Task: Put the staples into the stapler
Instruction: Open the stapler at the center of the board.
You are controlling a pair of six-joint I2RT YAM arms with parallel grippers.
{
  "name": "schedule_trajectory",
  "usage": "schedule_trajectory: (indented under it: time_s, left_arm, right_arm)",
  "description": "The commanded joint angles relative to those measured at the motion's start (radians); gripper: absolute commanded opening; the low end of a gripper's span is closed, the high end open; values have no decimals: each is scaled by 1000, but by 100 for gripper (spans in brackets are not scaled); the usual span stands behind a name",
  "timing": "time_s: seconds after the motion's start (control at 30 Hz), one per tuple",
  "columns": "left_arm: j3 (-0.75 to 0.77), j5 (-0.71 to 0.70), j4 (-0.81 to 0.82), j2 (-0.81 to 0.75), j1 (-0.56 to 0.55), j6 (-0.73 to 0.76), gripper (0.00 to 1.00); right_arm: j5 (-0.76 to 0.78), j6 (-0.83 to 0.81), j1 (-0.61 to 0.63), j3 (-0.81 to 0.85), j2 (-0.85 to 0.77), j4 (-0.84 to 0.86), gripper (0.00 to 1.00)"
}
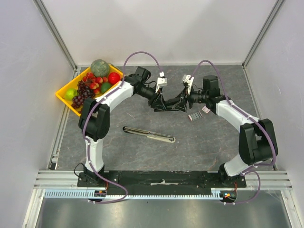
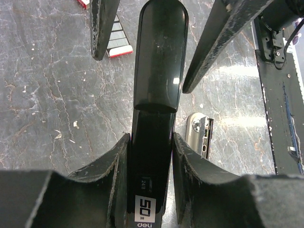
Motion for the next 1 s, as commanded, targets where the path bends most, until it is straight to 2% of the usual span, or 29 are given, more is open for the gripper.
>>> schedule_trajectory:
  time_s: [0.0,0.27,0.9,0.97]
  left_arm:
    - [2,87,57,-53,4,-66,2]
    - [-65,112,216,-90,24,-204,2]
    - [-123,176,342,-154,38,-301,2]
    - [-128,190,344,-162,38,-301,2]
  right_arm:
    - [-63,37,-10,4,-36,64,72]
    - [-165,192,-68,8,-4,162,77]
    - [-213,145,-77,12,47,113,75]
    - [-219,148,-74,14,50,115,70]
